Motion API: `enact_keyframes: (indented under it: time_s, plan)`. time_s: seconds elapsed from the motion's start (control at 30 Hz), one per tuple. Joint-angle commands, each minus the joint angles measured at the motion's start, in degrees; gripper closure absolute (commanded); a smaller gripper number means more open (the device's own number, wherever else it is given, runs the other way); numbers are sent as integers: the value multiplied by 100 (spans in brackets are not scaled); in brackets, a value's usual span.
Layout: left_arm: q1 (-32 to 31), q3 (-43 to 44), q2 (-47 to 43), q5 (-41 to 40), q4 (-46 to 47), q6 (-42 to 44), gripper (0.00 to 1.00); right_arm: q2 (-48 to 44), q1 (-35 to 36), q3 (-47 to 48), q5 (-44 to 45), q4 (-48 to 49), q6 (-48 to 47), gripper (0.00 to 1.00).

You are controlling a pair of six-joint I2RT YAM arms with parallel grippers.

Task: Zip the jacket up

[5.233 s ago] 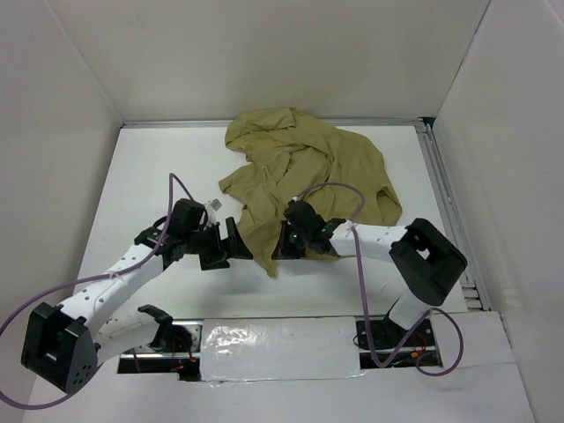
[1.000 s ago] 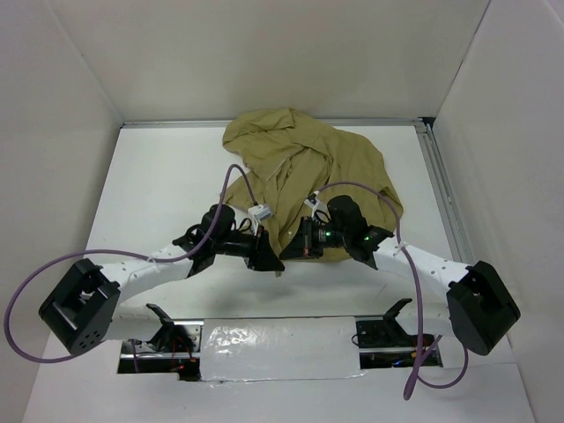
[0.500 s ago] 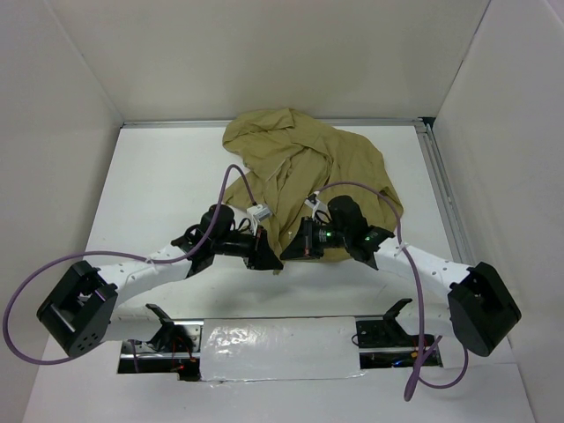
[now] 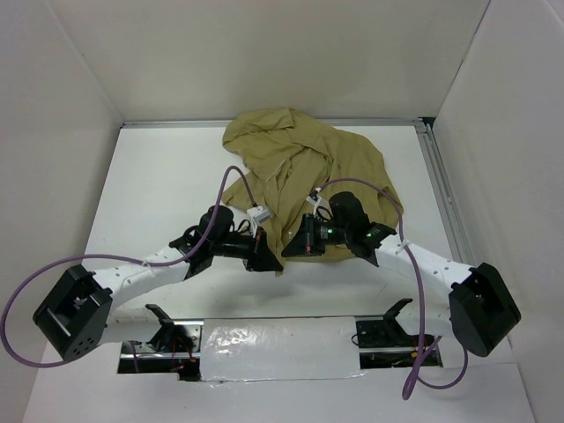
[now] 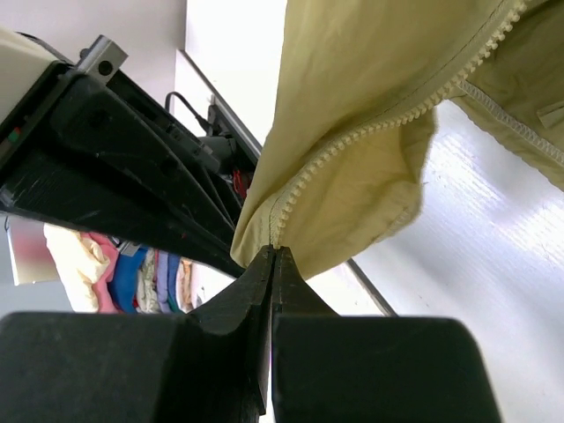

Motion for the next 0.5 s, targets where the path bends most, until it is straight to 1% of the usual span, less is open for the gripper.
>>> enact_keyframes:
  time_s: [0.0,0.03,0.17,0.2,0.23,0.27,0.3,0.33,0.37,0.43,0.47]
  plan:
    - [-39,207,80,78,30,163,96,-122,44,280,5,-26,-99,100]
    - [-39,190,71,69,12,172,100,-131,27,298,40,-113,-134,100]
    - [-57,76,-104,-53,73,111,100,-96,-9,429,233,-402,-257,100]
    - [-57,32,-139,-123,73,67,100,-35,17,604,356,-743,-441,94]
    - [-57,14,-183,-263,47,-30,100,-17,61,675,540,-912,-503,86]
    - [-57,-12,-271,-543,-5,-100,100,-43,88,728,881,-1140,-539,70]
    - [-57,-30,-315,-703,-154,-153,100,-61,88,772,1050,-1246,-565,63]
    - [-40,-47,-350,-835,-216,-301,100,-78,88,781,1225,-1343,-548,50]
    - [-31,-91,-429,-967,-304,-399,100,-113,62,790,1575,-1544,-530,48]
    - [74,-161,-508,-1371,-646,-837,100,-122,-69,808,1850,-1713,-469,45]
    - [127,-205,-596,-1511,-769,-978,100,-96,-114,816,2130,-1844,-460,44]
